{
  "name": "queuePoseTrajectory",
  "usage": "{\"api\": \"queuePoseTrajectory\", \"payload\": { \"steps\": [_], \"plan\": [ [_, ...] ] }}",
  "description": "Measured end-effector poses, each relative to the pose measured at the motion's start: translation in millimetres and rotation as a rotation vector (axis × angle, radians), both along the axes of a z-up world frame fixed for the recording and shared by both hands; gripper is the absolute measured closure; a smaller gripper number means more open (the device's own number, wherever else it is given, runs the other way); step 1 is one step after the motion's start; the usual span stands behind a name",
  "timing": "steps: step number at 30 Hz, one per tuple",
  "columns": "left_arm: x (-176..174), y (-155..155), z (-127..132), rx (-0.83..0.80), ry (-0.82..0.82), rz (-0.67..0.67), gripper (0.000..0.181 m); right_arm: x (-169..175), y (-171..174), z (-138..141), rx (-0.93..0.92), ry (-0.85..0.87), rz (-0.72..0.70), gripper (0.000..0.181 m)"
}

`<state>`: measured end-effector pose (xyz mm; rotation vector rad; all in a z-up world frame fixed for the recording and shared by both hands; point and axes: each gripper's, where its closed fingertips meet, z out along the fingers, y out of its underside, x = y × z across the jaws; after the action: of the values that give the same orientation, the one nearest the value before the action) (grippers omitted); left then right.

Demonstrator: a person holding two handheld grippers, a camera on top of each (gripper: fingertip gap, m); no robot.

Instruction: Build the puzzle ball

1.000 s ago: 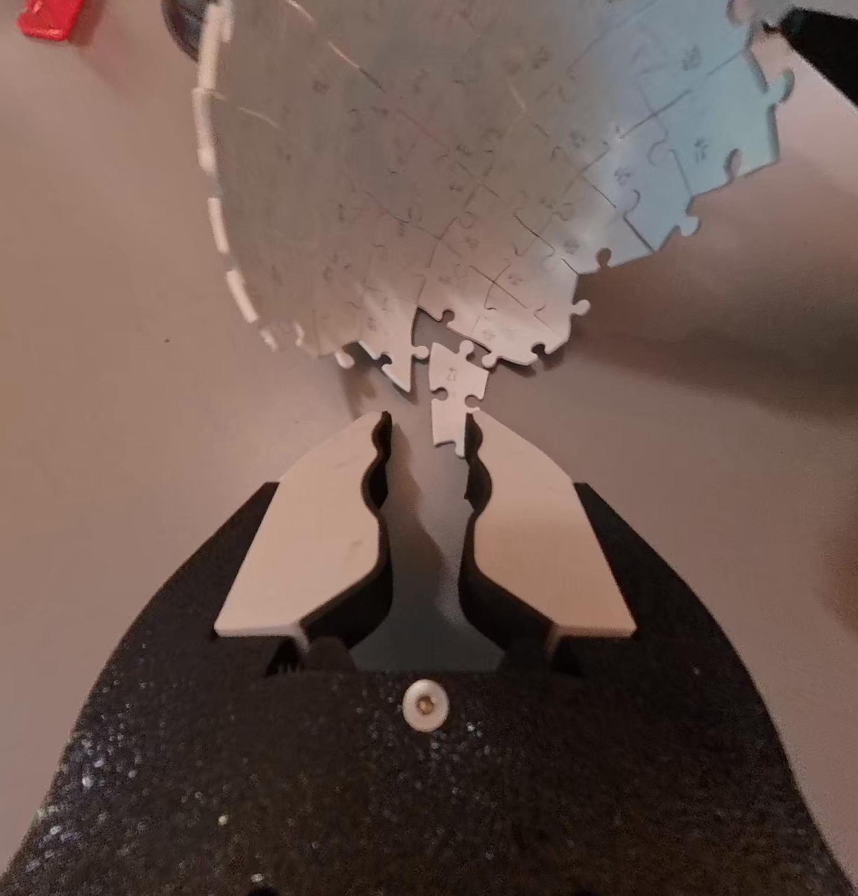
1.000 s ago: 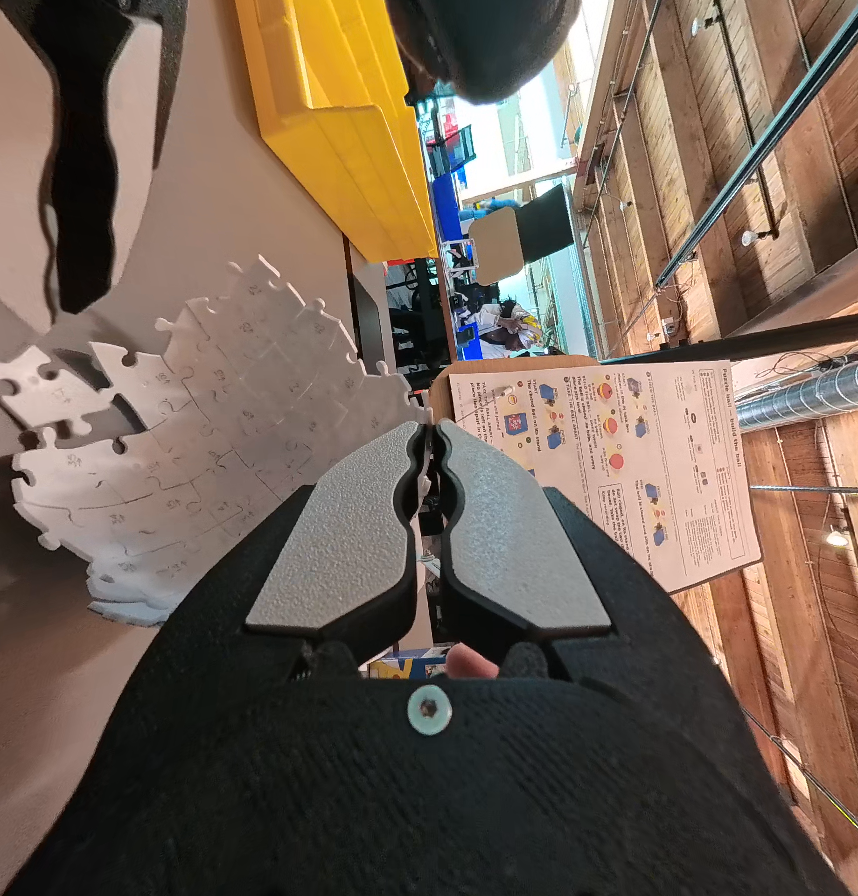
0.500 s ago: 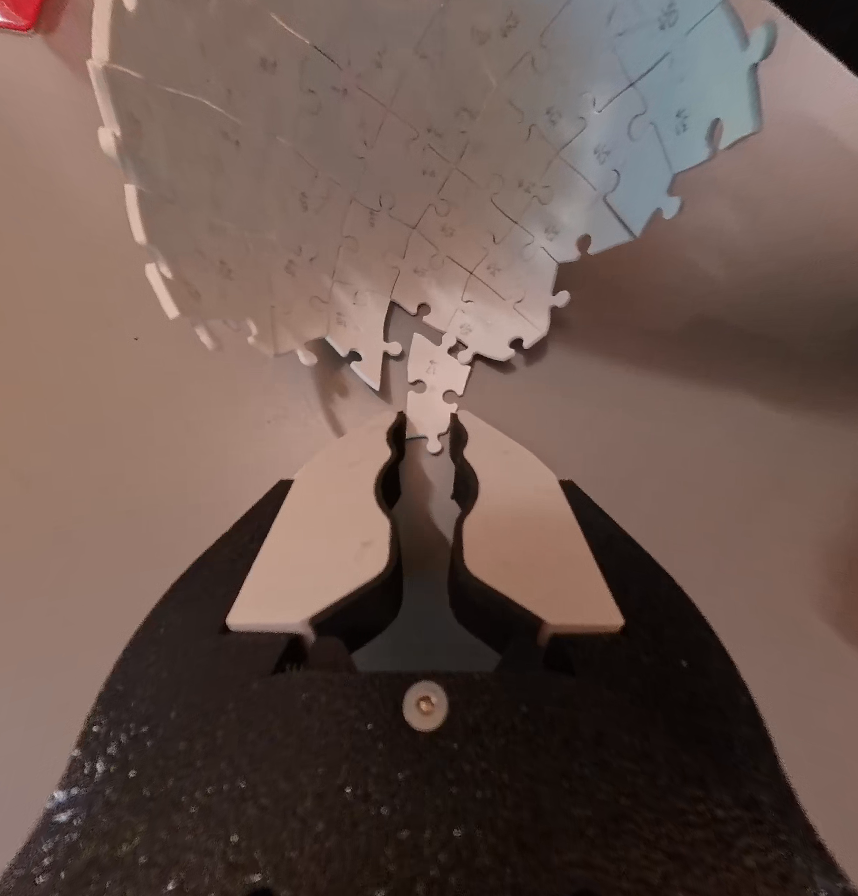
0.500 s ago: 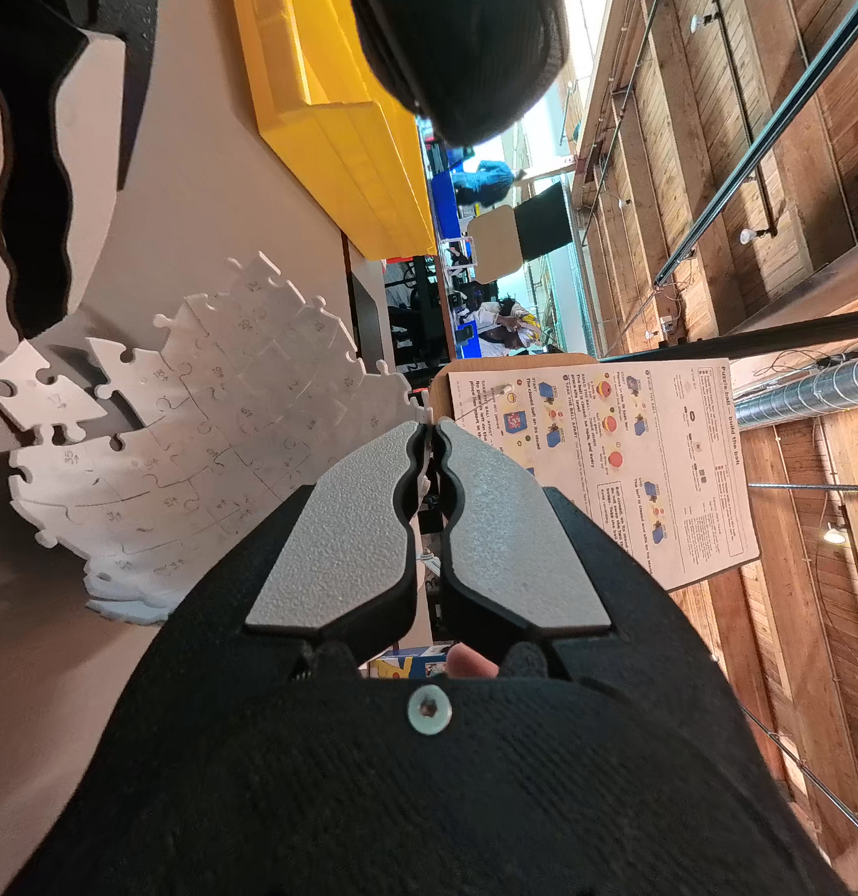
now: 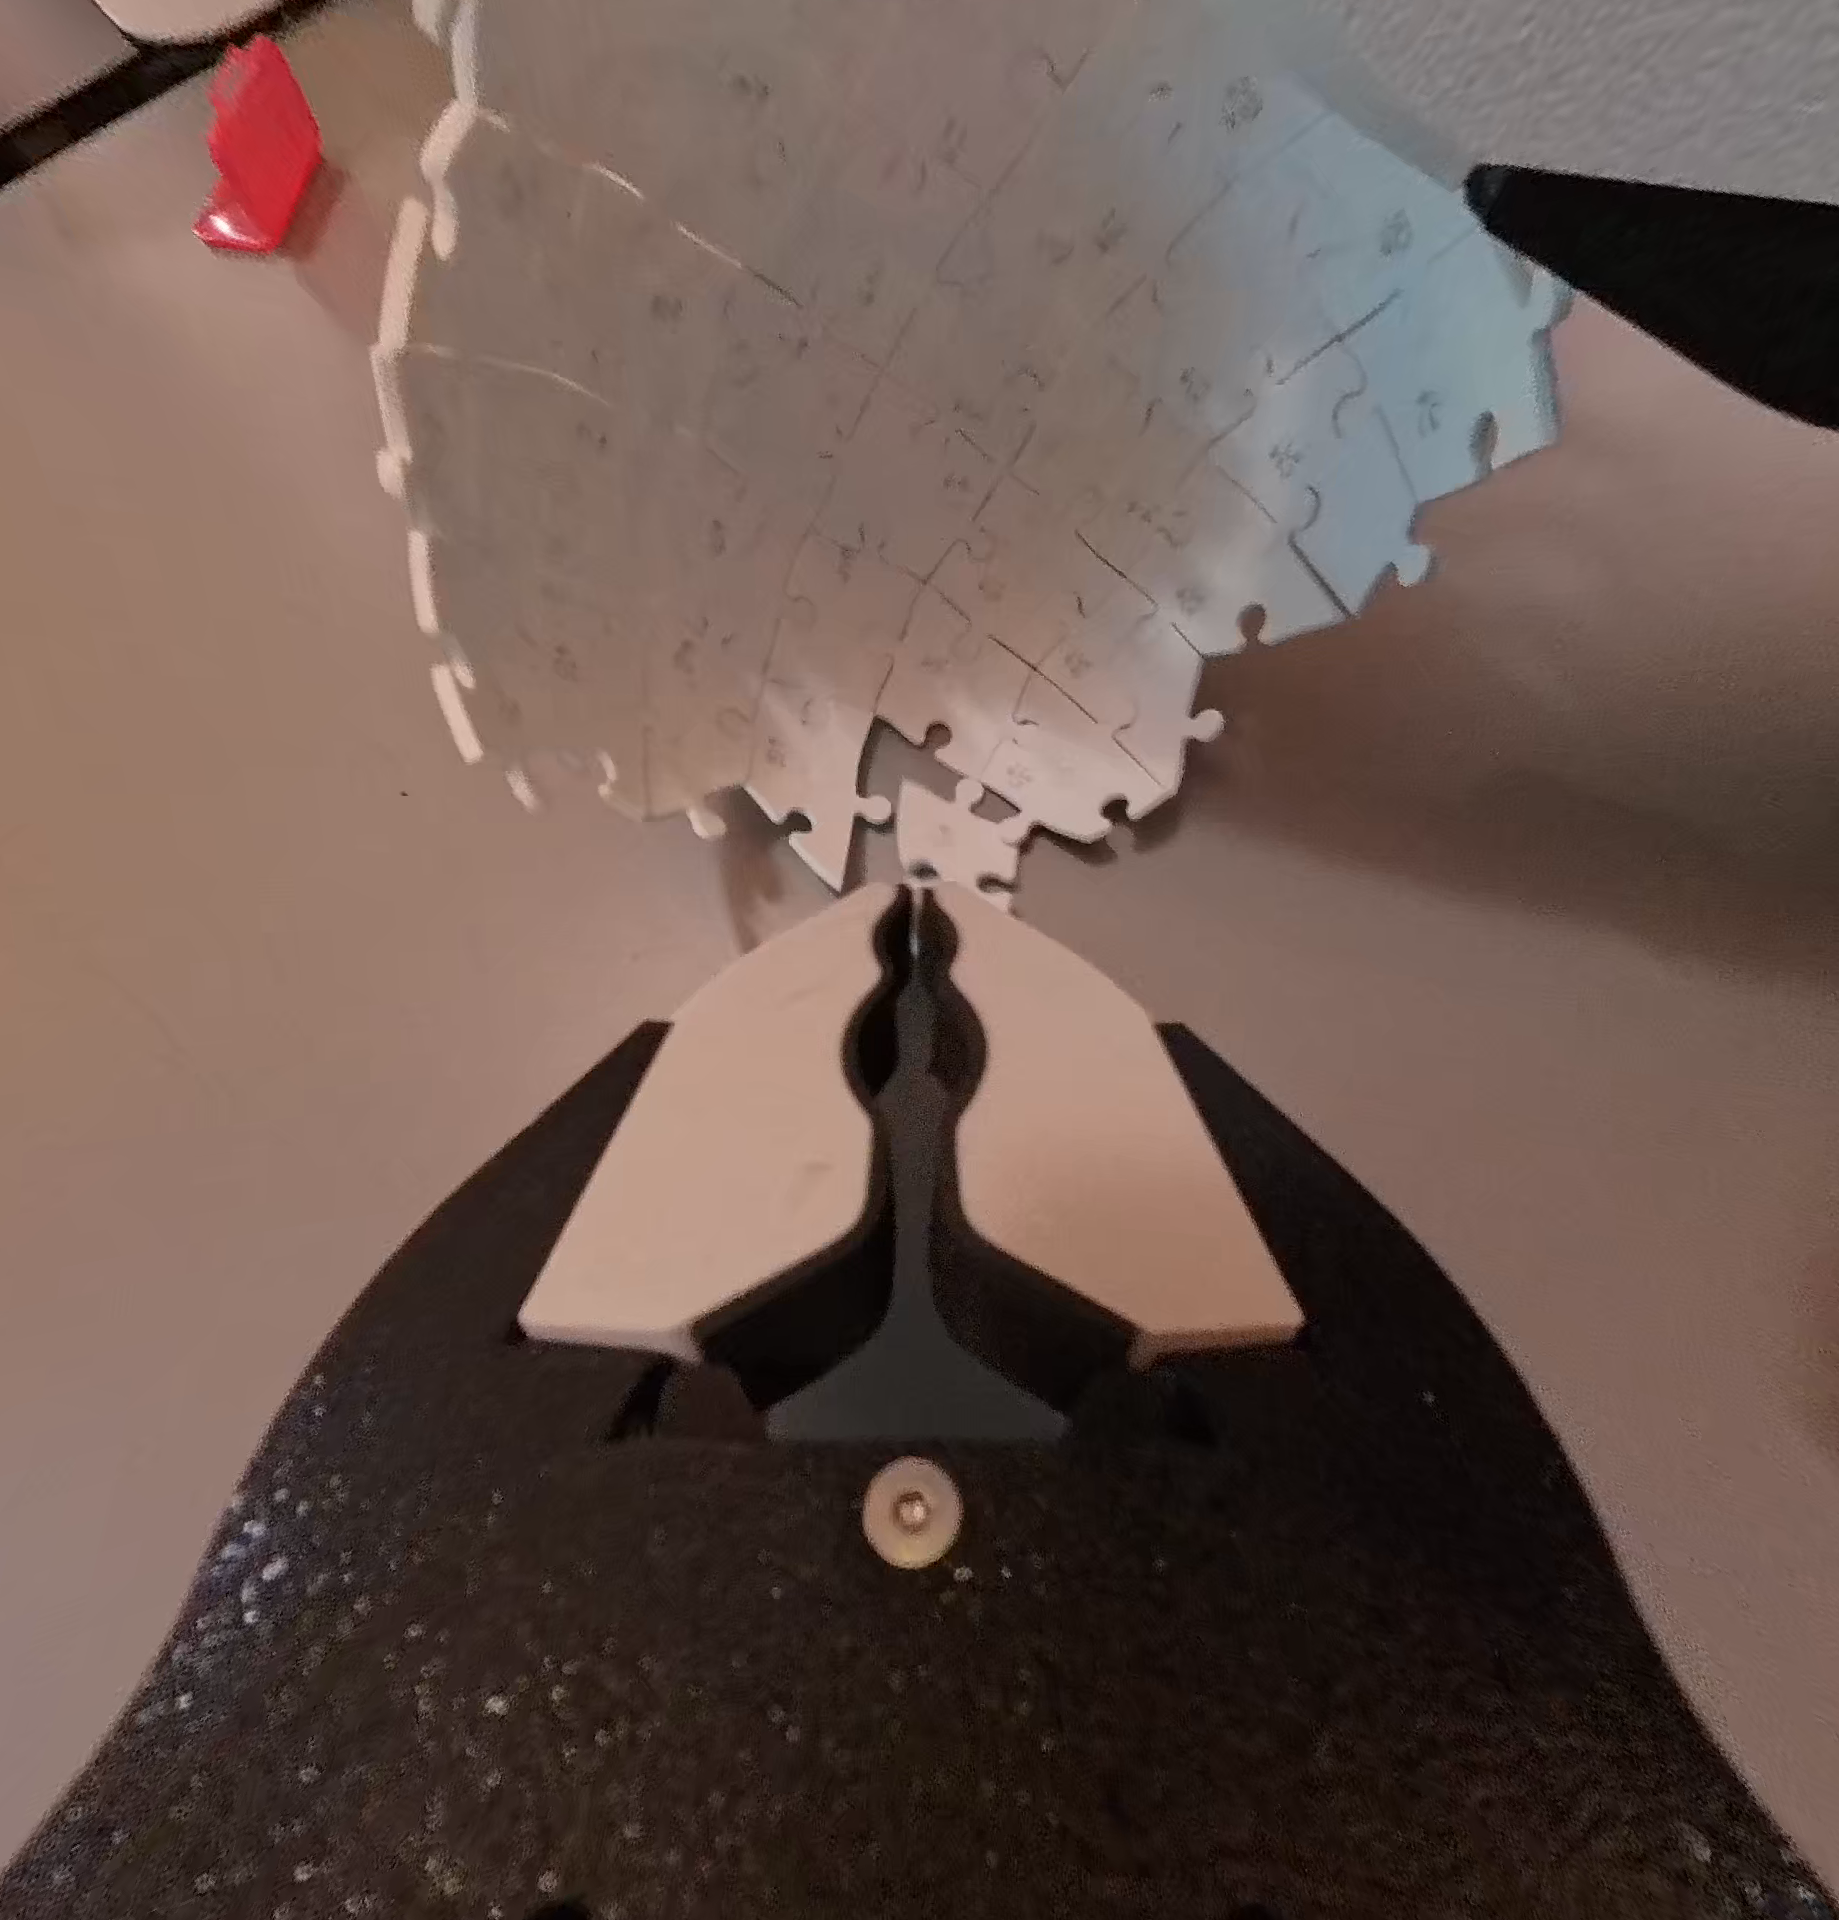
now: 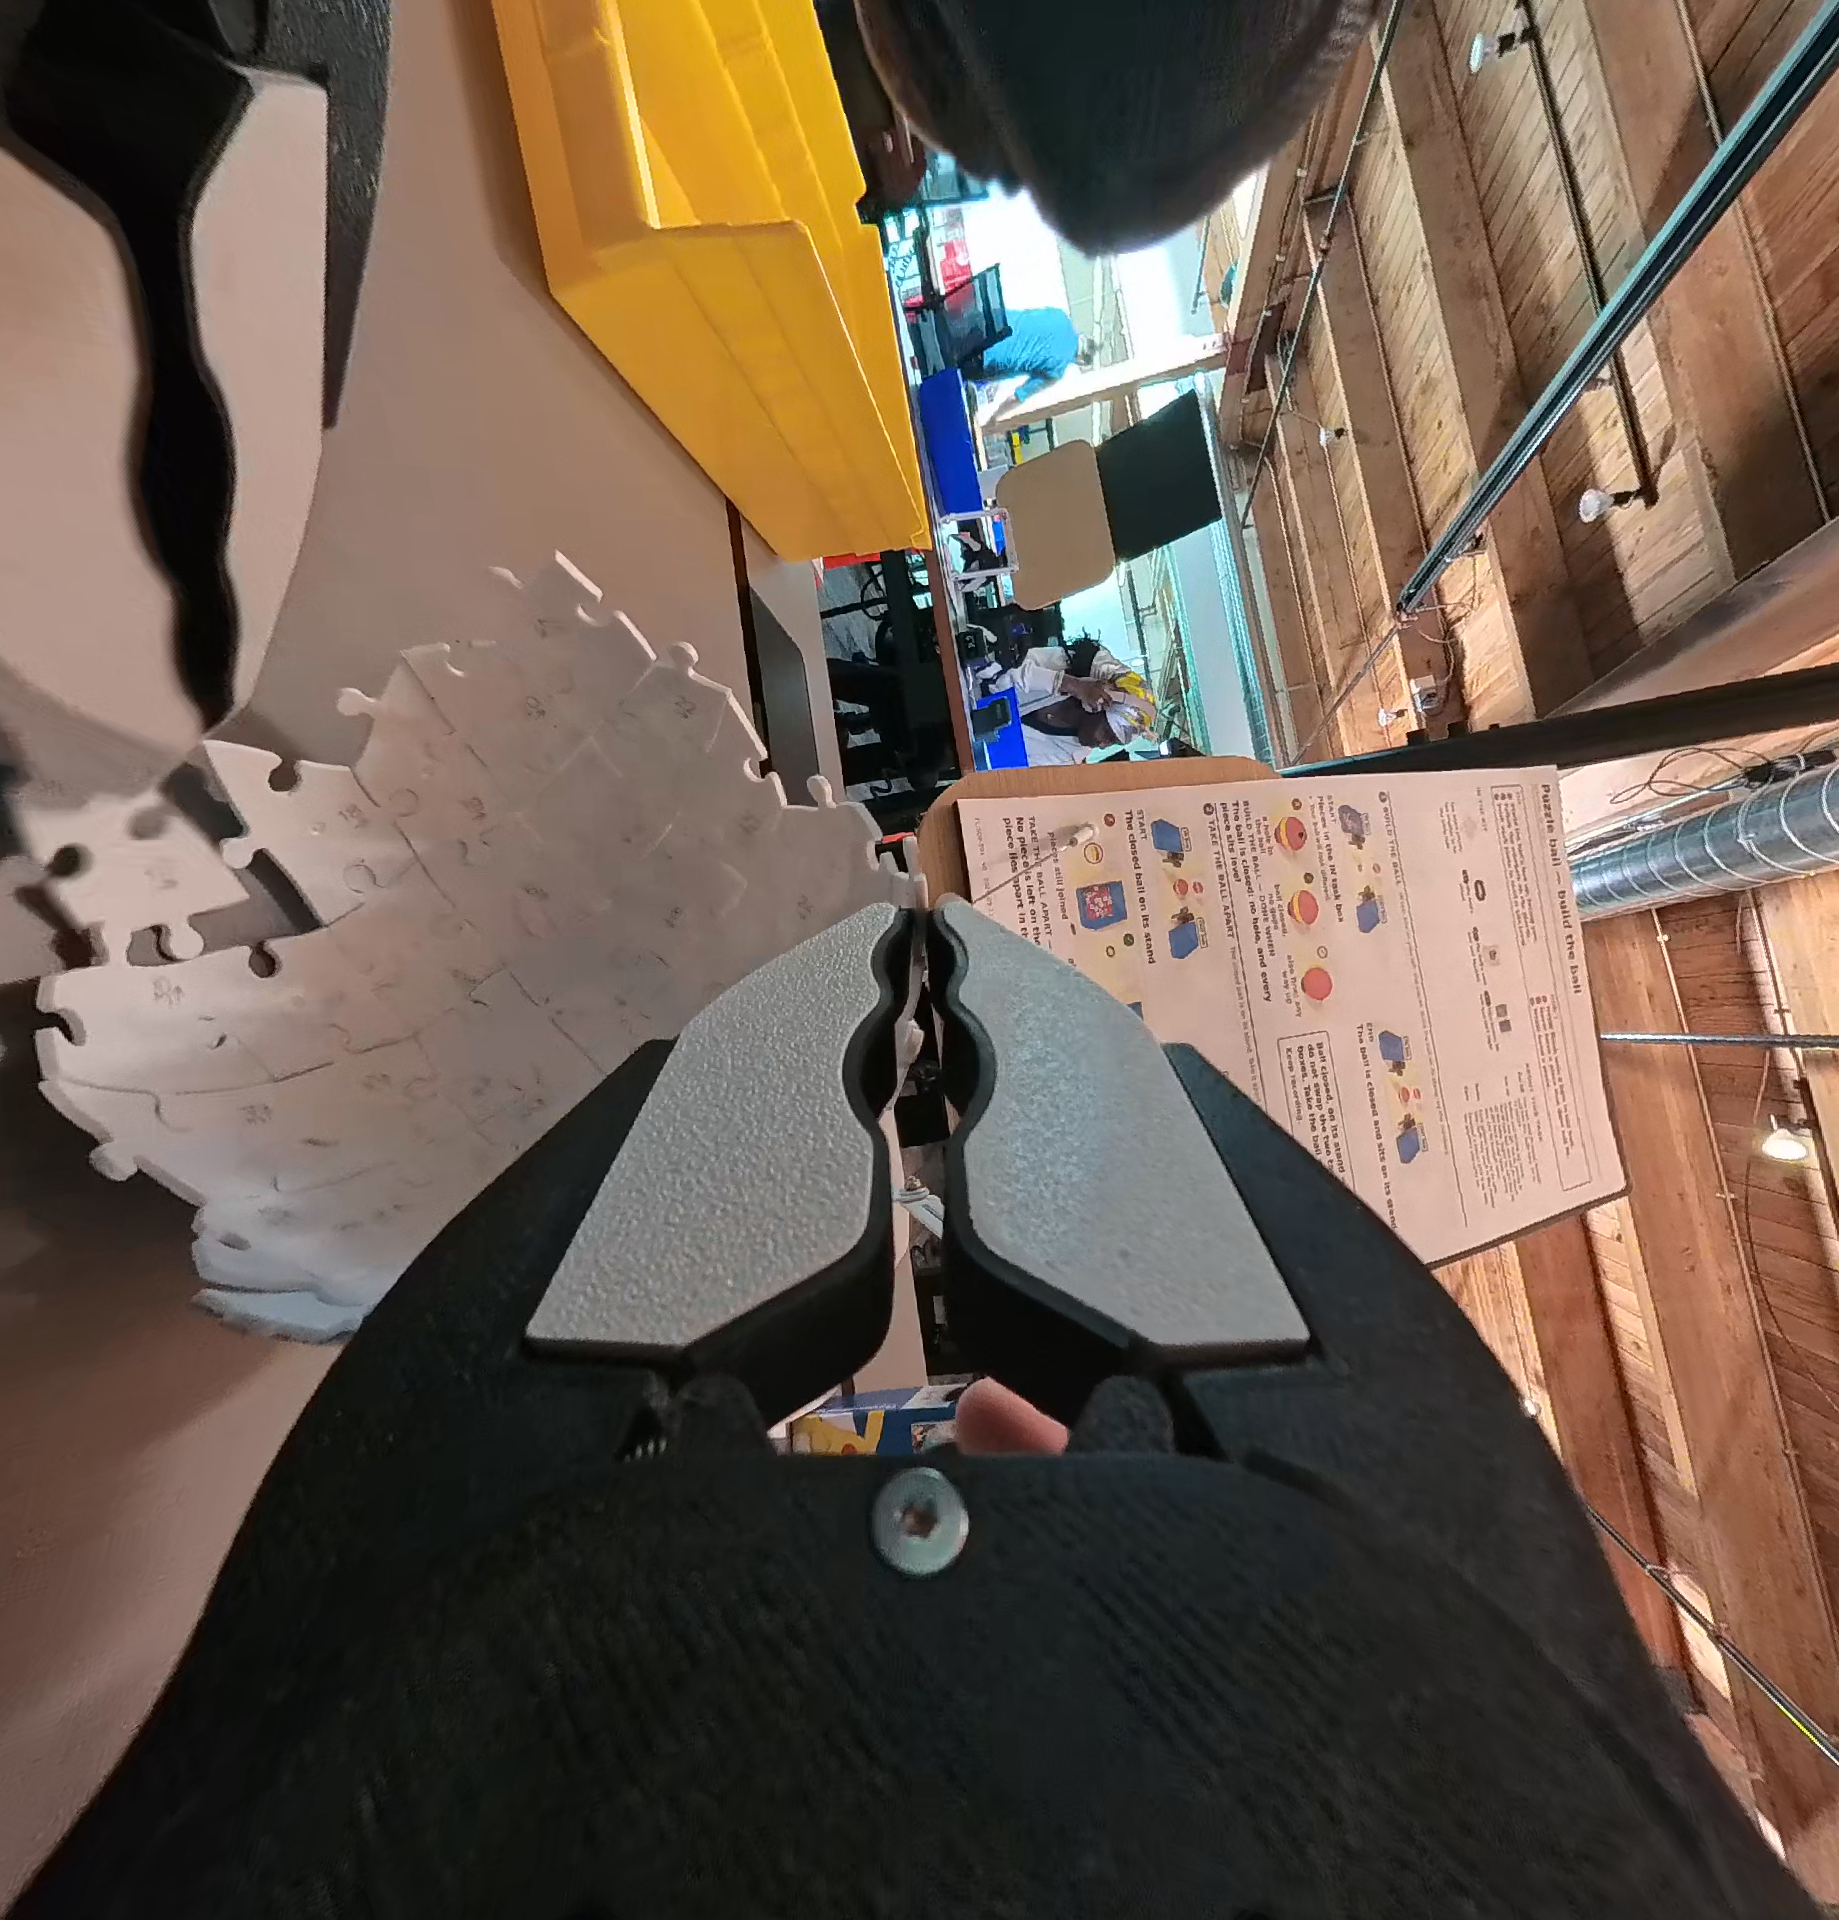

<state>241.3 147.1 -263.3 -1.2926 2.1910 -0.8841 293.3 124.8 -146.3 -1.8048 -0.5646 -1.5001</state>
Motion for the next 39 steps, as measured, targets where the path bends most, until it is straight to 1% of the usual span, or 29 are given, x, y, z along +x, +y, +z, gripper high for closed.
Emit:
{"api": "queuePoseTrajectory", "payload": {
  "steps": [3,4,6,8,11,12,15,18,21,24,27,35,39],
  "plan": [
    [1,-1,1,0.025,-0.015,-0.008,0.181,0,0,-1,-0.001,0.003,0.001,0.179],
    [0,-1,-1,0.04,-0.008,-0.014,0.176,0,0,-1,-0.002,0.002,0.001,0.179],
    [-4,2,-8,0.073,0.026,-0.014,0.156,-1,0,-1,-0.006,0.0,0.002,0.179],
    [-6,3,-9,0.039,0.045,0.015,0.148,-1,1,-1,-0.008,0.002,0.006,0.179],
    [-12,-4,-9,-0.055,0.116,0.03,0.138,-1,1,-2,-0.008,0.0,0.003,0.179],
    [-13,-4,-8,-0.058,0.124,0.038,0.134,-2,1,-1,-0.006,0.001,0.004,0.179],
    [-17,-5,-5,-0.033,0.126,0.052,0.136,-2,1,-2,-0.007,0.001,0.003,0.179],
    [-22,-11,-12,-0.019,0.152,0.041,0.139,-2,-1,-2,-0.003,0.004,0.0,0.179],
    [-17,-9,-13,-0.004,0.126,0.079,0.143,-1,-1,-2,0.0,0.008,-0.002,0.179],
    [-13,-4,-13,-0.004,0.125,0.124,0.152,-2,0,-2,-0.002,0.005,0.0,0.179],
    [-13,-1,-13,-0.003,0.123,0.137,0.165,-3,1,-2,-0.002,0.003,0.004,0.179],
    [-11,0,-13,-0.022,0.089,0.129,0.166,-3,1,-2,-0.001,0.003,0.002,0.179],
    [-12,2,-7,0.001,0.063,0.134,0.166,-3,1,-2,-0.003,-0.001,0.002,0.179]
  ]
}}
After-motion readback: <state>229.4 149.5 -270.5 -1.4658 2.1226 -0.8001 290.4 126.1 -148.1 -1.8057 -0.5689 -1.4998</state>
